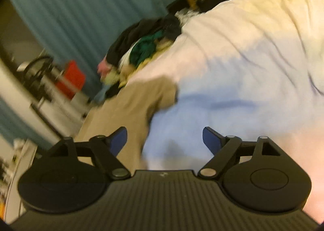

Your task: Fold clothes

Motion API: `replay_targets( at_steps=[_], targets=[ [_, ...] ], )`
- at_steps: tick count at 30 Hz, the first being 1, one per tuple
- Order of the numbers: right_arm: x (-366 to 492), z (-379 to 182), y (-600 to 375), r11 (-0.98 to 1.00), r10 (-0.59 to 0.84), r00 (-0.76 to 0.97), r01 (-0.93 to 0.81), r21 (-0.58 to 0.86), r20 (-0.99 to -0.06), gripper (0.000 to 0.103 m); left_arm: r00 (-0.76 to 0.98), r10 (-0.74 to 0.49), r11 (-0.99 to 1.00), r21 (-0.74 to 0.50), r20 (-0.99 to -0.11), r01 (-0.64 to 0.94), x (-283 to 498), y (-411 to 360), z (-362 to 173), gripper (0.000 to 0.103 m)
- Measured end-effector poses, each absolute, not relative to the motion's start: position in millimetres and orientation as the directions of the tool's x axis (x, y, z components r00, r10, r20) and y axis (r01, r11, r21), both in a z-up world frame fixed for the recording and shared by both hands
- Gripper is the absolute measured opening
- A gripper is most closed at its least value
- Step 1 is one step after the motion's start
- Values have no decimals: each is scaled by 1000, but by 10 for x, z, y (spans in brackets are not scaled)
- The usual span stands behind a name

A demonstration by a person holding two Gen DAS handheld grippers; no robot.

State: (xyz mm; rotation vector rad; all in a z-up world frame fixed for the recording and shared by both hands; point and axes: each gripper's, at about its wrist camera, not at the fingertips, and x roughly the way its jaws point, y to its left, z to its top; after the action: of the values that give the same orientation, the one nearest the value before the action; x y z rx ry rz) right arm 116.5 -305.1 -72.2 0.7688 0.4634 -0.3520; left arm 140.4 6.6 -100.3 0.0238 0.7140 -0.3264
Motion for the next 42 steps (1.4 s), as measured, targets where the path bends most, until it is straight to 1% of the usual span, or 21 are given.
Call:
replay_targets(
  at_steps=[2, 4, 7, 10, 13, 15, 16, 20, 24, 25, 26, 27, 29, 32, 33, 37, 41, 42],
  targets=[
    [882, -618, -2877, 673, -103, 861, 428, 603, -497, 84, 694, -301, 940, -81, -654, 332, 1257, -2, -1006, 98],
    [627, -543, -2681, 676, -71, 888, 378, 633, -455, 84, 674, -319, 927, -74, -666, 367, 1086, -73, -1019, 96],
    [345, -489, -2501, 697, -64, 897, 353, 624, -437, 84, 638, -364, 898, -73, -678, 434, 809, -158, -1015, 91],
    [139, -446, -2474, 708, -82, 901, 353, 612, -425, 84, 585, -435, 858, -119, -685, 499, 549, -271, -985, 83],
    [-22, -384, -2544, 706, -98, 911, 347, 617, -400, 84, 506, -515, 799, -174, -692, 576, 300, -415, -969, 72],
    [-53, -347, -2607, 722, -120, 912, 352, 595, -393, 84, 454, -567, 745, -193, -687, 638, 135, -560, -965, 63],
    [-73, -322, -2628, 734, -135, 910, 357, 577, -392, 84, 434, -586, 720, -195, -684, 666, 41, -631, -981, 60],
    [-118, -290, -2727, 753, -161, 911, 361, 550, -379, 84, 357, -614, 635, -173, -703, 753, -177, -922, -1126, 39],
    [-145, -363, -2845, 718, -131, 914, 355, 599, -384, 84, 347, -573, 635, -135, -742, 761, -196, -1081, -1340, 38],
    [-144, -379, -2866, 710, -126, 914, 355, 608, -386, 84, 353, -560, 640, -121, -750, 759, -188, -1106, -1388, 34],
    [-145, -387, -2870, 706, -126, 914, 356, 612, -386, 84, 358, -546, 644, -107, -757, 757, -180, -1131, -1436, 18],
    [-154, -389, -2880, 705, -127, 915, 355, 614, -383, 84, 361, -536, 649, -98, -763, 755, -171, -1152, -1473, 5],
    [-184, -384, -2901, 703, -128, 920, 347, 620, -370, 84, 335, -559, 651, -152, -758, 743, -139, -1149, -1414, 3],
    [-234, -348, -2913, 707, -138, 936, 322, 630, -324, 84, 292, -602, 640, -230, -743, 733, -136, -1160, -1257, 3],
    [-259, -321, -2911, 715, -144, 943, 308, 628, -299, 85, 279, -616, 634, -253, -737, 731, -141, -1172, -1204, 3],
    [-357, -219, -2853, 763, -171, 968, 249, 597, -186, 85, 260, -621, 631, -275, -739, 726, -152, -1376, -1226, 3],
    [-273, -309, -2927, 717, -107, 974, 216, 663, -201, 85, 220, -600, 643, -300, -769, 705, -72, -1426, -1427, 5],
    [-252, -331, -2946, 704, -91, 975, 208, 679, -204, 85, 208, -599, 647, -315, -773, 694, -45, -1385, -1447, 12]
  ],
)
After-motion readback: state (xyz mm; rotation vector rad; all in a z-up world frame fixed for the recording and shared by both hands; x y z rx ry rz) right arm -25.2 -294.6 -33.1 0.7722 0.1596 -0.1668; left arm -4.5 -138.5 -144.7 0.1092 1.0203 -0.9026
